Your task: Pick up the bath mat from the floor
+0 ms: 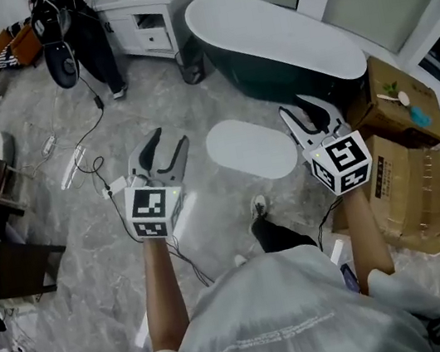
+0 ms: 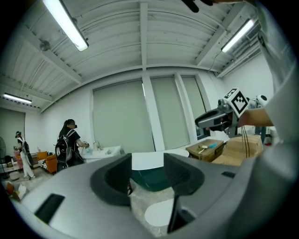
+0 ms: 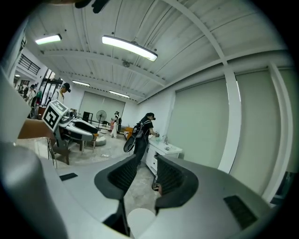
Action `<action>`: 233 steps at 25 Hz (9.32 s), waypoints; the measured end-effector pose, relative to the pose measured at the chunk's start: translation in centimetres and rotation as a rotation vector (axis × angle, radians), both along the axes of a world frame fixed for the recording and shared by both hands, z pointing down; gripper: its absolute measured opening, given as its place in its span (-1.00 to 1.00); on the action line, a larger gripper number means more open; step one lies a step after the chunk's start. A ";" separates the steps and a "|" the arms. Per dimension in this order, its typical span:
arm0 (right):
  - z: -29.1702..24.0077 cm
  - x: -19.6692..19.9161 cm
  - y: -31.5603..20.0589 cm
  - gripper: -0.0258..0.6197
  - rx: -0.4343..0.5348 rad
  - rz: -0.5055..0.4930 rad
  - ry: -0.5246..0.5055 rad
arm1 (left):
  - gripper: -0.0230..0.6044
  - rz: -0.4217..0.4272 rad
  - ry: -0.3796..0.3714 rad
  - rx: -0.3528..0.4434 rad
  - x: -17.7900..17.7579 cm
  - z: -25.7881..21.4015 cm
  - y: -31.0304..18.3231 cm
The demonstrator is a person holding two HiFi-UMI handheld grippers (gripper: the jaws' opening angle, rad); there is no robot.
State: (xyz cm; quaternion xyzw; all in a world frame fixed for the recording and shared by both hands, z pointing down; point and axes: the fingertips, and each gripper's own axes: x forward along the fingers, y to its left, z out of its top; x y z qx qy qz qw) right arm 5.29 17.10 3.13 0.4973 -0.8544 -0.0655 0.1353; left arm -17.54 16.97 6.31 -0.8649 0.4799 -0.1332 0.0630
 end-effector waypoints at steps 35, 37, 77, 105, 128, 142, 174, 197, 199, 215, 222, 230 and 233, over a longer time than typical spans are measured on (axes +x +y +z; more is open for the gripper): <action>10.9 8.6 -33.8 -0.46 -0.217 -0.088 0.026 | -0.24 -0.089 -0.014 -0.174 4.8 7.7 -34.3; 12.4 7.9 -35.6 -0.46 -0.239 -0.083 0.030 | -0.23 -0.078 -0.008 -0.201 4.3 9.5 -36.3; 80.4 -3.4 -50.9 -0.25 -0.519 -0.147 -0.048 | -0.19 -0.027 0.067 -0.537 -2.5 80.8 -51.8; 109.2 -6.9 -45.1 -0.16 -0.962 -0.328 0.037 | -0.08 0.054 0.129 -0.933 1.6 106.5 -48.1; 109.4 -7.0 -44.8 -0.12 -0.894 -0.316 -0.047 | 0.09 0.024 0.248 -0.960 5.5 105.8 -47.7; 109.4 -7.2 -44.7 -0.10 -0.877 -0.300 -0.048 | 0.11 0.215 0.311 -1.022 12.0 104.9 -44.5; 100.3 1.9 -48.2 -0.16 -0.719 0.128 -0.075 | -0.82 0.200 0.277 -0.934 13.0 99.0 -48.9; 71.1 9.5 -50.3 -0.82 -0.212 0.147 -0.061 | -0.82 0.000 0.173 -0.223 5.7 68.7 -56.4; 70.4 10.8 -50.3 -0.84 -0.166 0.149 -0.069 | -0.82 -0.001 0.177 -0.144 6.6 67.7 -57.1; 66.4 14.4 -51.7 -0.86 -0.075 0.218 -0.081 | -0.82 0.026 0.208 -0.089 9.7 64.4 -59.6; 58.2 12.5 -53.1 -0.86 -0.146 0.223 -0.085 | -0.82 -0.014 0.148 -0.209 8.6 58.2 -61.0; 42.2 12.3 -53.3 -0.86 -0.252 0.226 -0.075 | -0.82 0.014 0.104 -0.361 10.6 45.5 -59.8; 35.2 12.3 -53.4 -0.86 -0.267 0.243 -0.076 | -0.82 0.021 0.100 -0.401 10.7 39.7 -58.8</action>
